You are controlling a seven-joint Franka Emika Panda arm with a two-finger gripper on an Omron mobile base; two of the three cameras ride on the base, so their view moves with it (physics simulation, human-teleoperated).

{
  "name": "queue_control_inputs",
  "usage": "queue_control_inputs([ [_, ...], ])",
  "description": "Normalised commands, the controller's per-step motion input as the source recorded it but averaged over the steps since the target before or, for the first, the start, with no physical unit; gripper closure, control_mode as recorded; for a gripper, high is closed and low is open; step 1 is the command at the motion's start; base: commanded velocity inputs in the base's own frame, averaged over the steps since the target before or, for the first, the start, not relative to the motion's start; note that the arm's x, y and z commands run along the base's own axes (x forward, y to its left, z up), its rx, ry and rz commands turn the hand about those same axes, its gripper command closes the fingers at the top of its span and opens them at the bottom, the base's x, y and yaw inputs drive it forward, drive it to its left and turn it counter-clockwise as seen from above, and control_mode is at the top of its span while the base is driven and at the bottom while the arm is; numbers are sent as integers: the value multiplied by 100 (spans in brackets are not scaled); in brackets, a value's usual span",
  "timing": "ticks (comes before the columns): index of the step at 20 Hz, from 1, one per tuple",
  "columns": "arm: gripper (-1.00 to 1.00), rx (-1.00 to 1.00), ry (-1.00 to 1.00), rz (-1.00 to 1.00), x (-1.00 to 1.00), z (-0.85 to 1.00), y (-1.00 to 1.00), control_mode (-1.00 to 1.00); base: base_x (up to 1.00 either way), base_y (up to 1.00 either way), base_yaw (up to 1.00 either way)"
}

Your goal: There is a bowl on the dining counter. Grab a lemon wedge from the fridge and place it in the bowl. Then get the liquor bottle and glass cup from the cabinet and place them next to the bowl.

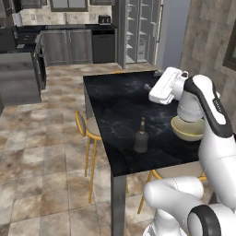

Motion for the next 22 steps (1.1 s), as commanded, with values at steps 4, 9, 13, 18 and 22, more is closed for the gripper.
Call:
queue_control_inputs([
  [4, -100, -1, -10, -7, -37, 51, 0, -100, 0, 0, 0],
  [9, -100, 0, -12, -5, -43, 51, 0, -100, 0, 0, 0],
  [13, -100, 0, -14, -5, -42, 53, 0, -100, 0, 0, 0],
  [18, -100, -1, -18, -6, -46, 63, 0, -100, 0, 0, 0],
  [22, -100, -2, -21, -6, -51, 69, 0, -100, 0, 0, 0],
])
